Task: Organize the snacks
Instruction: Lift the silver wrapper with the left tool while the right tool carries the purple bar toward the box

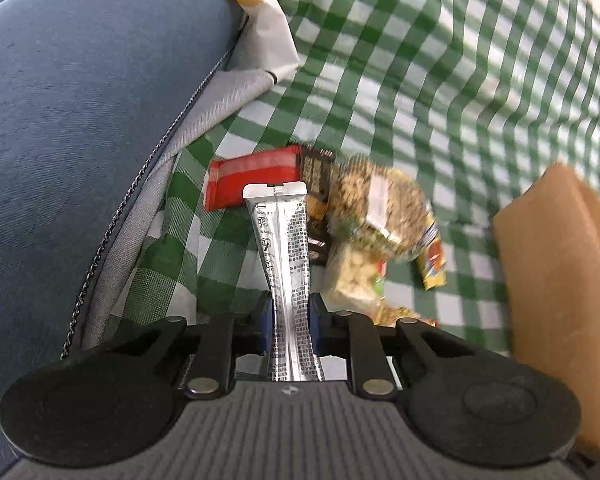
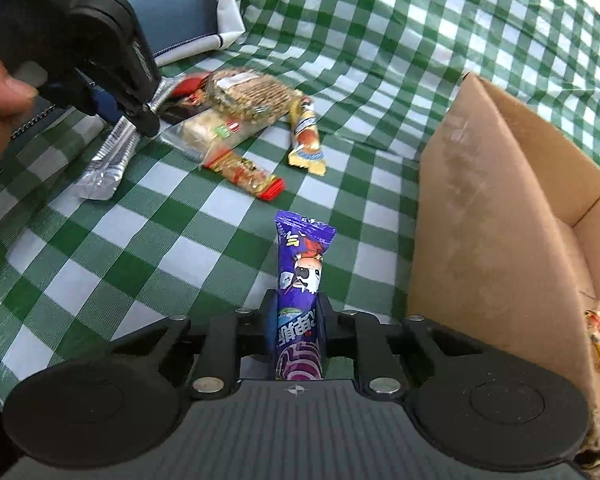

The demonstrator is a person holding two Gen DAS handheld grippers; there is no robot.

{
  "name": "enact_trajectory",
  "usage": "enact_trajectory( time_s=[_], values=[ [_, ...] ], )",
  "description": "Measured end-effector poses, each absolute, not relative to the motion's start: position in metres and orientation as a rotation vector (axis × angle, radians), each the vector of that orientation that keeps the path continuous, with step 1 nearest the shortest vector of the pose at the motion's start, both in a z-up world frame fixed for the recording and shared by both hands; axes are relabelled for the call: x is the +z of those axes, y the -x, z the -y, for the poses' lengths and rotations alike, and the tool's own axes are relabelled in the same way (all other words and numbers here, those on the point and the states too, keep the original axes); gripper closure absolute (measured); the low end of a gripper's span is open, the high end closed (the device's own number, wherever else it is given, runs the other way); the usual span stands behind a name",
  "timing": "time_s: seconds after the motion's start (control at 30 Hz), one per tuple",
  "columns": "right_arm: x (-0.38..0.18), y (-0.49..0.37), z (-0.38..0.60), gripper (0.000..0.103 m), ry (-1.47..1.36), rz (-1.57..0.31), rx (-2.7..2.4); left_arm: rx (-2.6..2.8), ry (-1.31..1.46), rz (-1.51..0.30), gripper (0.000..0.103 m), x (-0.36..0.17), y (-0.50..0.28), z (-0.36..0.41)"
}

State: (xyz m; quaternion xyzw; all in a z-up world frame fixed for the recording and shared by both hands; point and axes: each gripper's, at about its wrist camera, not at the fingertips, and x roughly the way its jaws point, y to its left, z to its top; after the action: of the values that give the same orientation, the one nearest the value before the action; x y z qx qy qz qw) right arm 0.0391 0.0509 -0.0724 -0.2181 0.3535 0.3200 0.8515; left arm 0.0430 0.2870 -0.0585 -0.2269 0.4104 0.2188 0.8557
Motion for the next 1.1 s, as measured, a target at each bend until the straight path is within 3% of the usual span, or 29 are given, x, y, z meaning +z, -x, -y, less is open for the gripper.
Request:
enact_trajectory(
  time_s=[0.37, 1.1],
  values=[
    [-0.062, -0.038, -0.048, 0.083, 0.441, -0.667, 0.650, 0.407, 0.570, -0.697, 0.085, -0.029, -0.030, -0.289],
    [0.013, -0.025, -0.004, 0.083, 0.452, -0.356, 0.573, 0.257, 0.527, -0.539, 0.085, 0.003, -0.029, -0.244]
  ],
)
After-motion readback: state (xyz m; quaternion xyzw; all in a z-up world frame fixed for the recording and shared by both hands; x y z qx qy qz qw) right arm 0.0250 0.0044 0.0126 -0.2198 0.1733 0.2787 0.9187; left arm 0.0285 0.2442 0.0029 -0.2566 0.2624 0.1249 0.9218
